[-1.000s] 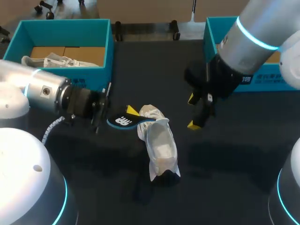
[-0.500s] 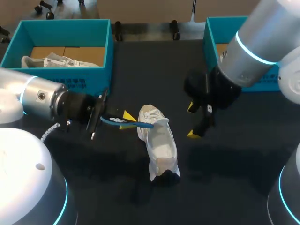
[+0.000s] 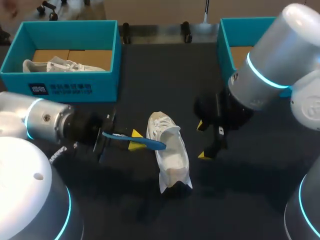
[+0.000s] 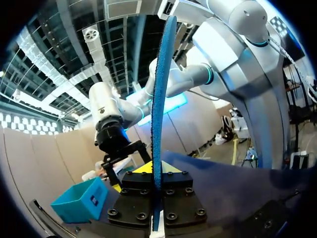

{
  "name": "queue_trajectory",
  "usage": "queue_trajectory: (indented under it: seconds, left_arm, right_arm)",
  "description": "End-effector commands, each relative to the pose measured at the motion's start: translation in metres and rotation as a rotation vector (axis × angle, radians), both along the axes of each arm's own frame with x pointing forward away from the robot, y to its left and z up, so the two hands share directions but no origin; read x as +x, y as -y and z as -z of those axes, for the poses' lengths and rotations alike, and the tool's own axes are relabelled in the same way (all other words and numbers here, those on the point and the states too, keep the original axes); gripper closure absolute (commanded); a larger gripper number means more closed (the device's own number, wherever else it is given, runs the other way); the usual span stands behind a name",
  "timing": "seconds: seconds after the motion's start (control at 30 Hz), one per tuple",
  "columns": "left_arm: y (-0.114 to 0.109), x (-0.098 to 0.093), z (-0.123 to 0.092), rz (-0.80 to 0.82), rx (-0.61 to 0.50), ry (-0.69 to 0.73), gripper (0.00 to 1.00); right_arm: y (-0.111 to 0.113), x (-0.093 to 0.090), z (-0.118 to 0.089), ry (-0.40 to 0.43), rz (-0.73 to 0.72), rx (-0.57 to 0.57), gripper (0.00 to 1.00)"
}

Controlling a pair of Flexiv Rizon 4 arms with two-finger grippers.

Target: Take the shoe out of the shoebox, open the shoe tongue, remove and reinsert the insole, then place the shoe into the shoebox

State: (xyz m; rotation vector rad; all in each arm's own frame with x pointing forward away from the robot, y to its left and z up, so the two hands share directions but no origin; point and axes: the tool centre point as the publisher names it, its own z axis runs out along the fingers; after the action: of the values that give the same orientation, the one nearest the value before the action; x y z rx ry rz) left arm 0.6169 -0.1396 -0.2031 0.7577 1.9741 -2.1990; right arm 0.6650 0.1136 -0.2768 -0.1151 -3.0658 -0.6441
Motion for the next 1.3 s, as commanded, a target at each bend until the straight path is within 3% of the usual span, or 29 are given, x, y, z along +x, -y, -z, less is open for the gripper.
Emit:
queue_trajectory:
  seconds: [0.03,0.53,0.87,1.03,1.3]
  left_arm:
    - [0.008,-0.002,0.009,0.000,-0.018,-0.039,1.00]
    - [0.014,-0.005,0.011,0.016,-0.002,-0.037,1.00]
    - [0.020,-0.009,0.023,0.016,-0.025,-0.042,1.00]
    - [0.023,-0.013,0.026,0.012,-0.026,-0.022,1.00]
    - [0.023,-0.013,0.026,0.012,-0.026,-0.022,1.00]
  right_arm:
    - [-0.007,0.009,0.019,-0.008,-0.012,0.001,0.00]
    - [-0.006,0.010,0.024,-0.017,-0.014,0.001,0.00]
    - [-0.009,0.004,0.043,-0.017,-0.023,-0.034,0.00]
    - [-0.009,0.006,0.046,-0.080,-0.012,-0.086,0.00]
    - [-0.009,0.006,0.046,-0.080,-0.012,-0.086,0.00]
